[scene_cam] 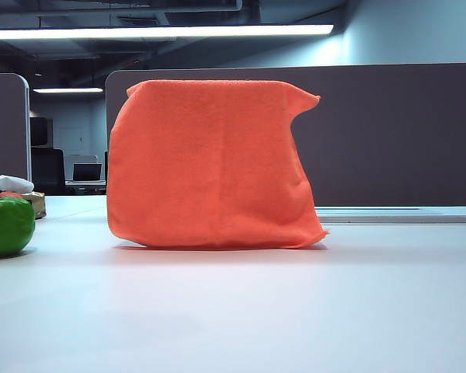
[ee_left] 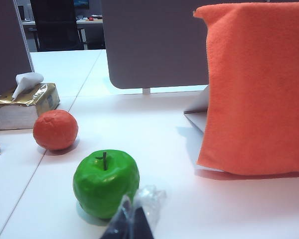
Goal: Pick up the cloth from the table and use it to cover the mirror.
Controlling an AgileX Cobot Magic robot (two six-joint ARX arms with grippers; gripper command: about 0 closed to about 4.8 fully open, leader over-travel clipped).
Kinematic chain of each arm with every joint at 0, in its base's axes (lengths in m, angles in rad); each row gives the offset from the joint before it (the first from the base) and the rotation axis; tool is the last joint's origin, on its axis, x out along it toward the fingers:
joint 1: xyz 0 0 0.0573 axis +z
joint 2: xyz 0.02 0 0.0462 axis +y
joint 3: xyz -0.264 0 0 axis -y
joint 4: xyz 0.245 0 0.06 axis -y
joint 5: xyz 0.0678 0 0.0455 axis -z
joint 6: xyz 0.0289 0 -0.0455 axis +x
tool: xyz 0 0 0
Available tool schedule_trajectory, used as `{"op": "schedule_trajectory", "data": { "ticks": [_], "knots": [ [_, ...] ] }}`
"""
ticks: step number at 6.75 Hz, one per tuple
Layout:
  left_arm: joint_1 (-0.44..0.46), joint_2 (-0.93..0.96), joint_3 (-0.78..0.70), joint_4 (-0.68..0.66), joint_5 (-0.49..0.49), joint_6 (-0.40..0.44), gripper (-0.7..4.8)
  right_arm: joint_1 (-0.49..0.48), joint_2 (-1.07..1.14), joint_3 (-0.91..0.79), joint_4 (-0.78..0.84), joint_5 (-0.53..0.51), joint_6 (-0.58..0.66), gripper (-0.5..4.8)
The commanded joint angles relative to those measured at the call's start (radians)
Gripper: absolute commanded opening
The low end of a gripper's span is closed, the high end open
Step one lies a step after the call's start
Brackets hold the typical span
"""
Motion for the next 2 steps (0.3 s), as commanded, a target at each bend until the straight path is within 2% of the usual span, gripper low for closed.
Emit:
{"op": "schedule_trajectory", "data": {
  "ticks": [1,2],
  "knots": [
    [-0.001,0.001,0.001,0.008,-0.003,-0.003,-0.05,0.0,-0.001,-0.001,0.013,-0.004,0.004,-0.05],
    [-0.001,0.001,0.001,0.008,-0.003,-0.003,-0.05,0.0,-0.001,-0.001,0.013,-0.004,0.004,-0.05]
  ]
}}
